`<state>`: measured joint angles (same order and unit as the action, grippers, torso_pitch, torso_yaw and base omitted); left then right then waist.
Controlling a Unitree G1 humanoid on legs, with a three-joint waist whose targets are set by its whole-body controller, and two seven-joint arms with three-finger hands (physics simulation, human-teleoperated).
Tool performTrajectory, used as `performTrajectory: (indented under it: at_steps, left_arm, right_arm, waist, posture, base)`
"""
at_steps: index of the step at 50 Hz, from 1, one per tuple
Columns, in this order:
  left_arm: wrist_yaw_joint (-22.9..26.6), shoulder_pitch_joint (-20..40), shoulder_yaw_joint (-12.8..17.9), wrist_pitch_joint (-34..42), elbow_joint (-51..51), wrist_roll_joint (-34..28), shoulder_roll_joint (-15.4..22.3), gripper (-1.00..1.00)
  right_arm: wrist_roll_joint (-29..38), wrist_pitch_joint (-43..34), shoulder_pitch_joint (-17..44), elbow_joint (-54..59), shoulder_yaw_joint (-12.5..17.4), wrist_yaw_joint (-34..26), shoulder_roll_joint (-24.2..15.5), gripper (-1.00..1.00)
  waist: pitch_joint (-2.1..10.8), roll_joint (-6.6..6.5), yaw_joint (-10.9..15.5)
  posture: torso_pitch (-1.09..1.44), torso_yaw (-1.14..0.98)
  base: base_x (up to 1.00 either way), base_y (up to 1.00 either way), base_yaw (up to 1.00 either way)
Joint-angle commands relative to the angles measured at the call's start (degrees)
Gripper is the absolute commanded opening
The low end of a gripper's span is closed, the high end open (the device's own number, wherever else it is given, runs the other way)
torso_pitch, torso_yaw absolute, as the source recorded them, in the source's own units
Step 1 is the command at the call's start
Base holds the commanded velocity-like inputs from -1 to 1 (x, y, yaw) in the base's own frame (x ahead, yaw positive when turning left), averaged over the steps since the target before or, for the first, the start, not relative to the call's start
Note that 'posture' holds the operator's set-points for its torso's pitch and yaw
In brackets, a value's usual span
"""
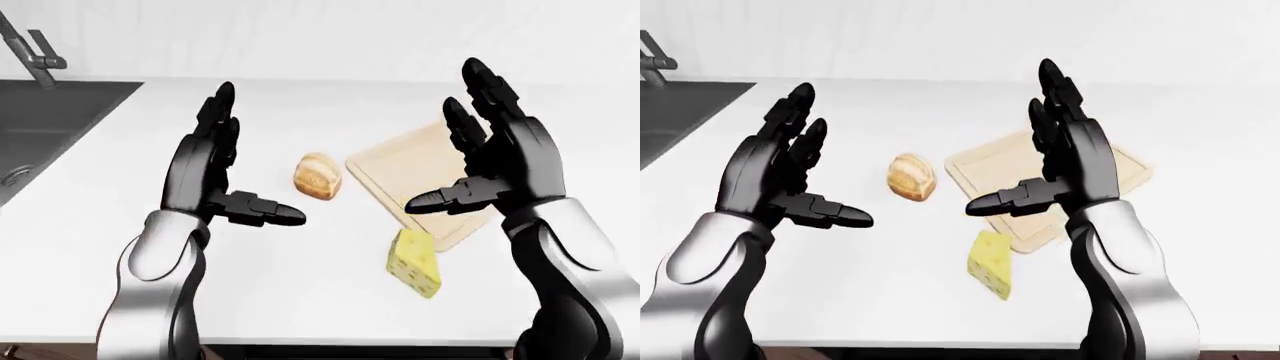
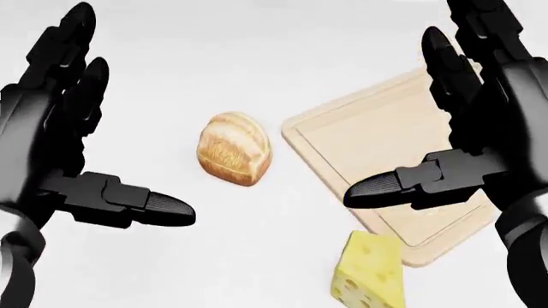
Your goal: Place the bread and cheese on the cutting board.
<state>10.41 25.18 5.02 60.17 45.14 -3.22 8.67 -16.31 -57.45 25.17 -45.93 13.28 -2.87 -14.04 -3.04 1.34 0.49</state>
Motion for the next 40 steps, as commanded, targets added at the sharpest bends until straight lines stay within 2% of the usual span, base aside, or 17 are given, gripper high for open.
performTrajectory:
  at_steps: [1,2,3,5,9,12,14,16,18,19,20,23,26,29,31,33,40]
  left_arm:
    - [-0.31,1.10,0.27,-2.16,1.50,-0.32,0.30,1.00]
    - [-0.29,1.12,0.26,-2.09,1.55,-0.32,0.30,1.00]
    - [-0.27,1.14,0.23,-2.09,1.55,-0.34,0.31,1.00]
    - [-0.13,1.26,0.08,-2.19,1.30,-0.54,0.49,1.00]
    - [0.78,2.37,0.67,-1.52,1.16,-0.97,1.36,1.00]
    - [1.28,2.53,0.67,-1.11,1.58,-1.34,1.80,1.00]
    - [2.11,3.15,1.17,-0.93,1.44,-1.57,2.66,1.00]
    - [3.37,4.19,1.81,0.52,2.55,-1.71,3.95,1.00]
    - [4.09,4.28,1.71,1.04,3.24,-2.09,4.48,1.00]
    - [4.32,4.23,1.52,1.36,3.71,-2.31,4.47,1.00]
    - [4.54,4.21,1.28,1.84,4.34,-2.53,4.44,1.00]
    - [5.16,4.01,1.05,1.88,4.73,-3.06,4.28,1.00]
    - [5.47,3.70,0.82,1.57,4.59,-3.66,3.89,1.00]
    - [5.65,3.04,0.54,0.95,4.47,-4.15,3.39,1.00]
    - [5.86,2.98,0.60,1.06,4.63,-4.38,3.25,1.00]
    - [6.03,2.70,0.78,0.79,4.56,-4.50,3.09,1.00]
    - [6.30,1.97,1.24,-0.30,4.06,-4.56,2.75,1.00]
  right_arm:
    - [-0.24,2.26,0.94,-1.30,0.08,-0.09,-0.22,1.00]
    - [-0.17,2.59,0.78,-1.14,0.03,-0.17,-0.22,1.00]
    - [-0.14,2.72,0.72,-1.03,0.01,-0.22,-0.23,1.00]
    - [-0.39,1.87,1.00,-1.35,0.20,-0.47,-0.63,1.00]
    - [-1.82,-0.83,3.36,-1.84,2.67,-2.25,-3.63,1.00]
    - [-3.63,-4.41,7.66,-1.84,5.36,-5.22,-8.76,1.00]
    - [-6.61,-8.45,10.39,-4.02,7.49,-9.62,-14.13,1.00]
    - [-8.79,-8.18,9.77,-6.19,9.04,-17.72,-20.61,1.00]
    - [-3.78,0.11,9.11,-3.74,7.27,-26.12,-27.67,1.00]
    - [-2.80,2.00,10.90,-2.45,7.39,-30.14,-29.49,1.00]
    - [-0.08,4.86,13.27,0.62,5.99,-33.62,-32.09,1.00]
    - [8.29,17.64,19.56,9.27,1.81,-46.41,-35.69,1.00]
    - [17.43,29.36,25.56,16.50,-2.08,-59.02,-35.11,1.00]
    - [26.03,45.56,30.67,24.62,-3.71,-68.43,-31.57,1.00]
    - [29.75,51.36,33.90,27.87,-4.03,-72.86,-28.98,1.00]
    - [32.74,56.62,36.25,30.55,-4.26,-75.72,-26.93,1.00]
    - [35.33,67.54,38.34,33.81,-4.94,-81.36,-21.46,1.00]
  waist:
    - [1.32,-0.62,-0.06]
    - [1.71,-1.95,-0.17]
    - [1.77,-0.39,-0.36]
    - [1.90,-0.40,-0.02]
    - [2.28,-0.13,-0.02]
    - [1.90,-0.11,-0.03]
    - [1.53,-0.12,0.00]
    - [1.38,0.01,-0.12]
    - [0.96,0.04,-0.10]
    - [0.69,0.05,-0.15]
    - [0.61,0.07,-0.29]
    - [0.60,0.12,-0.87]
    - [0.56,0.08,-1.12]
    - [0.44,-0.13,-1.37]
    - [0.51,-0.29,-1.45]
    - [0.56,-0.44,-1.36]
    - [0.67,-0.81,-1.17]
  posture:
    - [0.00,0.00]
    - [0.00,0.00]
    - [0.00,0.00]
    - [0.00,0.00]
    - [0.00,0.00]
    - [0.00,0.00]
    - [0.00,0.00]
    - [0.00,0.00]
    - [0.00,0.00]
    - [0.00,0.00]
    - [0.00,0.00]
    - [0.00,0.00]
    - [0.00,0.00]
    - [0.00,0.00]
    - [0.00,0.00]
    - [0.00,0.00]
    - [0.00,0.00]
  base:
    - [0.00,0.00,0.00]
    - [0.00,0.00,0.00]
    - [0.00,0.00,0.00]
    - [0.00,0.00,0.00]
    - [0.00,0.00,0.00]
    - [0.00,0.00,0.00]
    - [0.00,0.00,0.00]
    - [0.00,0.00,0.00]
    - [0.00,0.00,0.00]
    - [0.00,0.00,0.00]
    - [0.00,0.00,0.00]
    - [0.00,0.00,0.00]
    - [0.00,0.00,0.00]
    - [0.00,0.00,0.00]
    - [0.00,0.00,0.00]
    - [0.00,0.00,0.00]
    - [0.00,0.00,0.00]
